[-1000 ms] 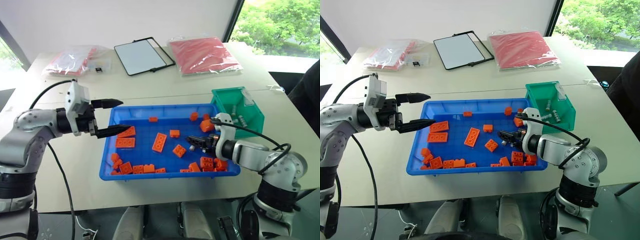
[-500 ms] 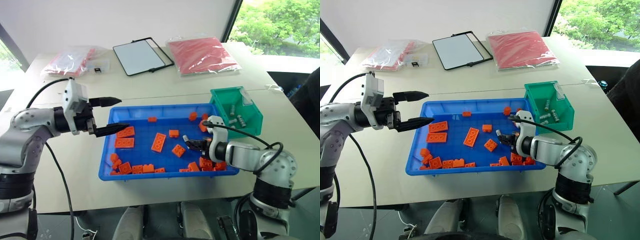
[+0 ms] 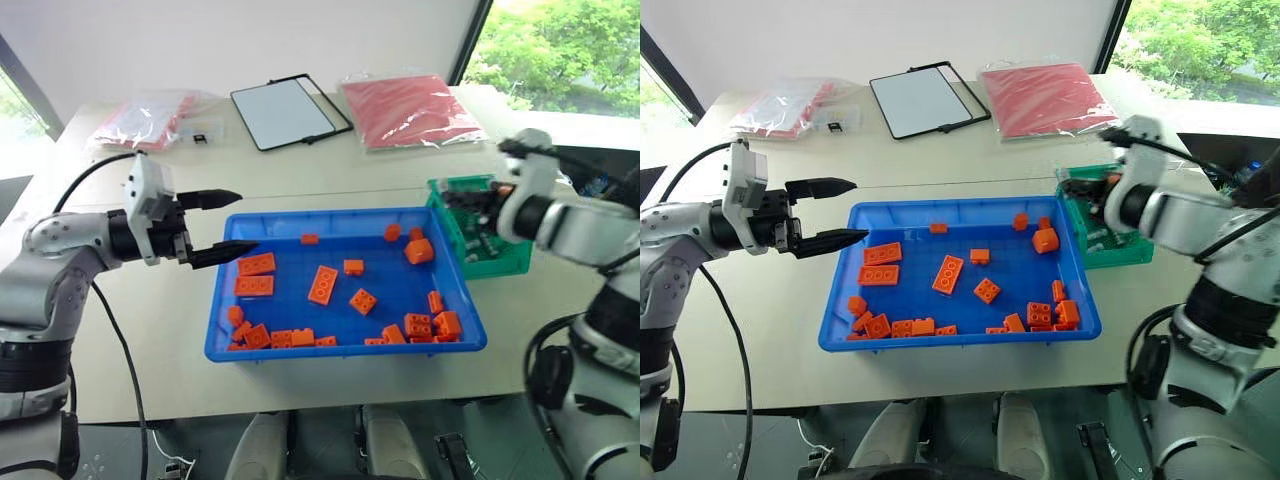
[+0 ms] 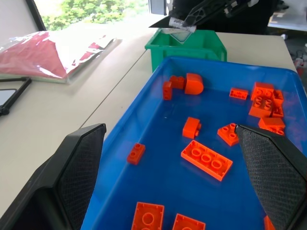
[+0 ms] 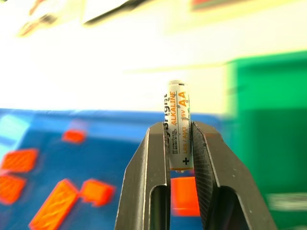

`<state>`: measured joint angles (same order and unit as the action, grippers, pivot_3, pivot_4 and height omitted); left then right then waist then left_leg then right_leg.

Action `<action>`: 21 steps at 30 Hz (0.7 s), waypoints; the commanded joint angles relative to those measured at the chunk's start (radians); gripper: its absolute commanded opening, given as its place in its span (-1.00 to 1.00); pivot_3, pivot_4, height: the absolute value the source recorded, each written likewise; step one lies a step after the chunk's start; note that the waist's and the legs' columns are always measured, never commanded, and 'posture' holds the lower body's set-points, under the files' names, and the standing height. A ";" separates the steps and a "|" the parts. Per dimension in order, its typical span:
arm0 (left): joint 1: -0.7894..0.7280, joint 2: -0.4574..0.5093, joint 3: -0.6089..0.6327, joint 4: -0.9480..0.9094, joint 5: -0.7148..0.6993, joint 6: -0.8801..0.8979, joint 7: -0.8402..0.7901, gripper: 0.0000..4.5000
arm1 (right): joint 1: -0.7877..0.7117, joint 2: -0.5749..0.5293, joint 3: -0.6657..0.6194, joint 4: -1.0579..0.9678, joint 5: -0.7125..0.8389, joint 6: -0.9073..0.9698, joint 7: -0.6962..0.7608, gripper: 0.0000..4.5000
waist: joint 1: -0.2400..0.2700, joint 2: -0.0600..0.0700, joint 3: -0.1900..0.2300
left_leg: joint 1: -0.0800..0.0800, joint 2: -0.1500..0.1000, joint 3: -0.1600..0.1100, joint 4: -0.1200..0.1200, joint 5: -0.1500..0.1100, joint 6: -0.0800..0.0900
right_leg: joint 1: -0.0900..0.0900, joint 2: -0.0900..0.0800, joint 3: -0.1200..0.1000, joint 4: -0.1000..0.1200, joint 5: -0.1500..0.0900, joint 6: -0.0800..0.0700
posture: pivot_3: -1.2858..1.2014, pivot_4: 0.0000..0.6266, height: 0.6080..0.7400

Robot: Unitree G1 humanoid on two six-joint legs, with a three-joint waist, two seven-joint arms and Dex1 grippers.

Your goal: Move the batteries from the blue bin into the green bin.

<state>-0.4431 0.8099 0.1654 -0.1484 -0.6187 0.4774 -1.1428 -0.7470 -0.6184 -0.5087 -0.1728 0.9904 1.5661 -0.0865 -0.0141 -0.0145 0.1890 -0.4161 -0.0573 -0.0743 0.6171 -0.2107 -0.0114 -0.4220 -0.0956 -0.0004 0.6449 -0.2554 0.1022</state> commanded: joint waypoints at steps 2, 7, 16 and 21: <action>-0.036 -0.007 -0.009 0.001 0.007 -0.024 -0.007 1.00 | 0.054 -0.061 0.069 0.024 -0.102 -0.116 0.095 -0.95 | -0.006 0.000 0.000 | 0.000 0.000 0.001 0.000 0.000 0.000 | 0.000 0.000 0.000 0.000 0.000 0.000 | 0.03 -0.52 0.93; -0.052 -0.008 -0.018 0.015 0.007 -0.029 -0.012 1.00 | 0.129 -0.119 0.176 0.018 -0.227 -0.262 0.193 0.40 | -0.004 0.000 0.000 | 0.000 0.000 0.001 0.000 0.000 0.000 | 0.000 0.000 0.000 0.001 0.000 0.000 | 0.03 -0.52 0.93; -0.019 0.057 0.047 0.042 -0.009 -0.012 -0.035 1.00 | 0.430 -0.448 0.054 -0.079 -0.336 -0.770 0.827 0.60 | 0.002 0.000 0.001 | -0.001 0.000 0.001 0.002 0.000 0.000 | 0.000 0.000 -0.001 0.000 0.000 0.001 | 0.03 -0.52 0.93; 0.012 0.104 0.078 0.063 -0.018 -0.009 -0.077 1.00 | 0.667 -0.529 -0.143 -0.003 -0.333 -0.936 1.213 0.60 | 0.002 0.000 0.002 | -0.001 0.000 0.001 0.004 -0.001 0.001 | 0.002 0.000 -0.001 0.000 0.000 0.001 | 0.03 -0.52 0.93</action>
<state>-0.4293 0.8946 0.2081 -0.0805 -0.6216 0.4723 -1.2044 -0.0940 -1.1229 -0.5742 -0.1872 0.6502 0.6849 1.0187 -0.0123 -0.0144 0.1906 -0.4164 -0.0565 -0.0731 0.6217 -0.2114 -0.0104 -0.4200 -0.0955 -0.0010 0.6447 -0.2556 0.1030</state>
